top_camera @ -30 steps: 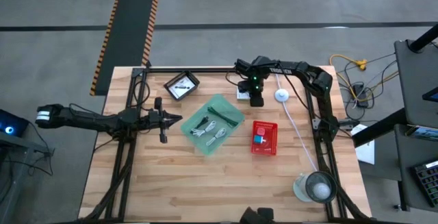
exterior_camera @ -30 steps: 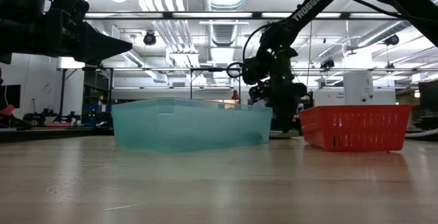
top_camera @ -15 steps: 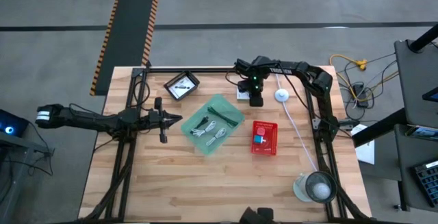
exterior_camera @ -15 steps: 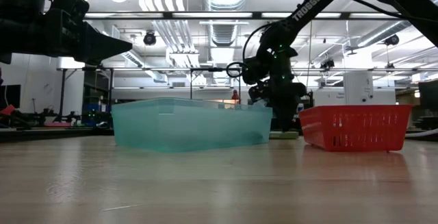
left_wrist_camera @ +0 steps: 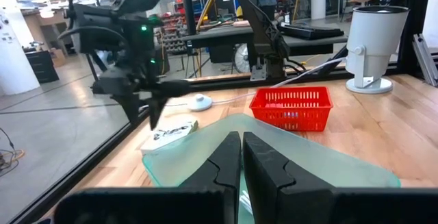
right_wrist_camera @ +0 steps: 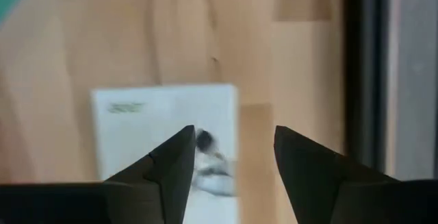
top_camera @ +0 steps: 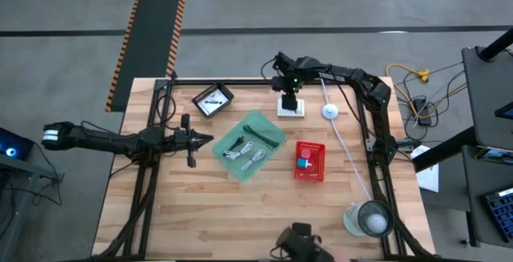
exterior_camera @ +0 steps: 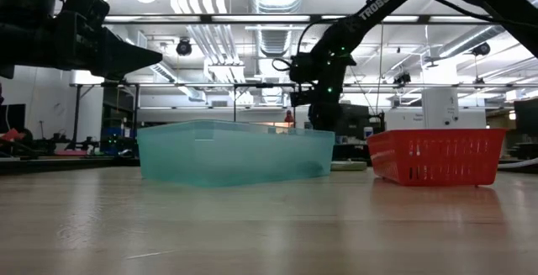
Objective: Pick and place items into bin
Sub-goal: Put the white card reader box into the black bin
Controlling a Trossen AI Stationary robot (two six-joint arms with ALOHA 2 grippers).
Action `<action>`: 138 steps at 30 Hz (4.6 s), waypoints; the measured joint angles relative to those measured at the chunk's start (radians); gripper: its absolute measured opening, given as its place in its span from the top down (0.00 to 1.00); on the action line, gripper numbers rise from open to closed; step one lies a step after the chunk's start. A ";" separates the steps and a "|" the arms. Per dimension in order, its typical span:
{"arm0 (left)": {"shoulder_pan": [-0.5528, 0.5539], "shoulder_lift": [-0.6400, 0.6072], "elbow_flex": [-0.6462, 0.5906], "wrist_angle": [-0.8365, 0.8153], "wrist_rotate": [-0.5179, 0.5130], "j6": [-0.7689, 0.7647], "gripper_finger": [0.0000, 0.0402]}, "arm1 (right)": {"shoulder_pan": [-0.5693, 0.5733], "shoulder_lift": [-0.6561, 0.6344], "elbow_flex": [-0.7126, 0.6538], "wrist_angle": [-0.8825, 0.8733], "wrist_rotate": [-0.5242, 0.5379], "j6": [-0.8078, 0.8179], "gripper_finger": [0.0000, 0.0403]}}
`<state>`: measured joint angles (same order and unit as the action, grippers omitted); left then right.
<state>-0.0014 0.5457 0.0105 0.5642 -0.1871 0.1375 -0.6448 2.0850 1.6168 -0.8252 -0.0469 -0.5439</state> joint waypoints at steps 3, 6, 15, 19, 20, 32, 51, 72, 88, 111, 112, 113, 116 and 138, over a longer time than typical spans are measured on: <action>0.000 0.001 0.000 -0.007 0.000 0.000 1.00 | -0.027 0.000 0.002 -0.007 -0.006 -0.020 0.53; 0.000 0.001 0.000 -0.007 0.000 0.000 1.00 | -0.052 0.000 0.000 -0.008 -0.013 -0.026 0.54; 0.000 0.000 0.000 -0.007 0.000 0.000 1.00 | -0.083 0.006 -0.008 -0.008 -0.119 -0.064 0.55; 0.000 0.000 0.000 -0.007 0.000 0.000 1.00 | -0.082 0.007 -0.022 -0.012 -0.122 -0.083 0.55; 0.000 0.000 0.000 -0.007 0.000 0.000 1.00 | -0.083 0.007 -0.024 -0.016 -0.122 -0.085 0.55; 0.000 0.000 0.000 -0.006 0.000 0.000 1.00 | -0.087 0.007 -0.073 -0.013 -0.111 -0.104 0.55; 0.000 0.000 0.000 -0.005 0.000 0.000 1.00 | -0.100 0.072 -0.083 0.017 -0.119 -0.105 0.60; 0.000 0.000 0.001 0.004 0.000 0.006 1.00 | -0.063 -0.003 -0.068 -0.009 0.006 -0.141 0.98; 0.000 0.001 0.001 0.031 0.000 -0.003 1.00 | 0.098 -0.200 -0.071 0.070 0.136 -0.037 0.98; 0.010 0.365 0.250 0.135 -0.363 -0.347 0.49 | 0.329 -0.226 -0.086 0.483 0.145 -0.310 0.98; 0.010 0.389 0.269 0.135 -0.364 -0.357 0.47 | 0.330 -0.226 -0.086 0.492 0.146 -0.311 0.98; 0.010 0.413 0.289 0.135 -0.364 -0.370 0.45 | 0.331 -0.226 -0.086 0.505 0.148 -0.313 0.98; 0.011 0.489 0.340 0.136 -0.365 -0.388 0.43 | 0.331 -0.226 -0.086 0.530 0.153 -0.319 0.98; 0.108 0.684 0.440 0.135 -0.403 -0.575 0.43 | 0.338 -0.226 -0.086 0.574 0.155 -0.358 0.98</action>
<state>0.1064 1.2301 0.4503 0.6988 -0.5901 -0.4371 -0.3073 1.8587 1.5303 -0.2516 0.1078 -0.9022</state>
